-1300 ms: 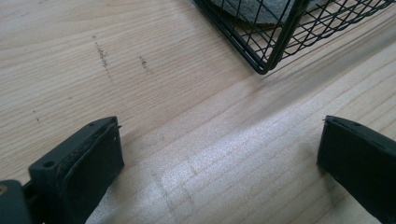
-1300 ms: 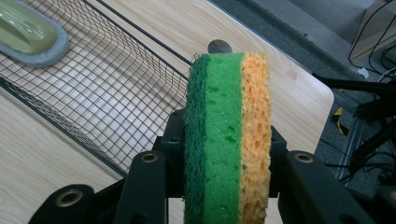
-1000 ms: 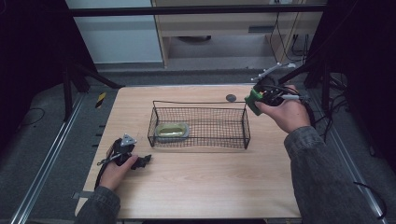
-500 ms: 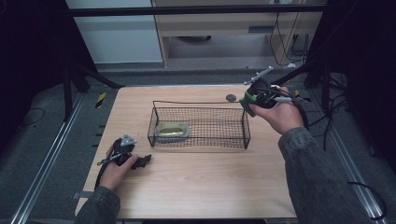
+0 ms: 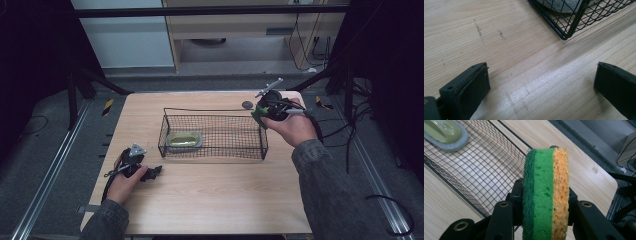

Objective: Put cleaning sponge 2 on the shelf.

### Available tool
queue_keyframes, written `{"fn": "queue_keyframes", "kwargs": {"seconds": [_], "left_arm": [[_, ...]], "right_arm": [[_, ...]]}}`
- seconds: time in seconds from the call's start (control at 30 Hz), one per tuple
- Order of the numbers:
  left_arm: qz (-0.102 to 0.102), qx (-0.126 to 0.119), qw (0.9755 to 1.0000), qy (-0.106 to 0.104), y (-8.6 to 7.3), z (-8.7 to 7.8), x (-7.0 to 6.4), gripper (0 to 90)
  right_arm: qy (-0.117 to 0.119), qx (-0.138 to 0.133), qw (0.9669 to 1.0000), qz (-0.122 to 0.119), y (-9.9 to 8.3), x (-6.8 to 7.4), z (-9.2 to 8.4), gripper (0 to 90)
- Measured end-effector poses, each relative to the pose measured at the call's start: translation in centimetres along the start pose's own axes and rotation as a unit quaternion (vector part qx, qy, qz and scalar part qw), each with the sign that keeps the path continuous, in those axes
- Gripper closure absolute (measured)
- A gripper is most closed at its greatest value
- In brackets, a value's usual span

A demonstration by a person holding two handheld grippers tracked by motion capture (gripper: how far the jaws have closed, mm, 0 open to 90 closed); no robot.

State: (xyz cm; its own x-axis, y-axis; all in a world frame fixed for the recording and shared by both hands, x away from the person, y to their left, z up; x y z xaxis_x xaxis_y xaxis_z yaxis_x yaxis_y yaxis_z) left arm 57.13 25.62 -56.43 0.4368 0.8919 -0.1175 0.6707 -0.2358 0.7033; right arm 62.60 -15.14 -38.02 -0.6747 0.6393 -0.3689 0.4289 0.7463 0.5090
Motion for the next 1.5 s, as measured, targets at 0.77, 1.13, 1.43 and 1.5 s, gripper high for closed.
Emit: {"fn": "queue_keyframes", "kwargs": {"seconds": [0.77,1.13,1.43,1.5], "left_arm": [[-0.001,-0.001,1.0000,0.001,0.1,0.1,0.0,0.0],[-0.001,-0.001,1.0000,0.001,0.1,0.1,0.0,0.0],[-0.003,-0.001,1.0000,0.001,0.1,0.1,0.0,0.0],[-0.003,-0.001,1.0000,0.001,0.1,0.1,0.0,0.0]], "right_arm": [[0.021,0.006,0.9997,-0.005,-0.2,0.8,4.7,64.4],[0.026,0.011,0.9996,-0.002,-0.8,0.7,5.5,64.3],[0.033,0.017,0.9993,0.002,-1.5,1.0,6.6,64.3],[0.035,0.018,0.9992,0.004,-1.5,1.0,6.7,64.3]]}}
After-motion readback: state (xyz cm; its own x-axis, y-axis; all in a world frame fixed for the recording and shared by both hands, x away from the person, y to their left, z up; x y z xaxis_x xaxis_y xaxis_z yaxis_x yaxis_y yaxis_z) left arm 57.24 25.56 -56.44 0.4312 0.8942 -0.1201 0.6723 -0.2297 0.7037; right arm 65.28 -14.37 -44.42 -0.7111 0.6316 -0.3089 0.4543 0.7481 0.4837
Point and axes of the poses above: each handheld gripper's, and its own axes: z roughly forward along the jaws, y roughly out of its top, x roughly to its left, the point moved 8 cm from there along z, roughly forward along the jaws, and after that the axes turned 11 degrees about -z, right-handed, at the moved point
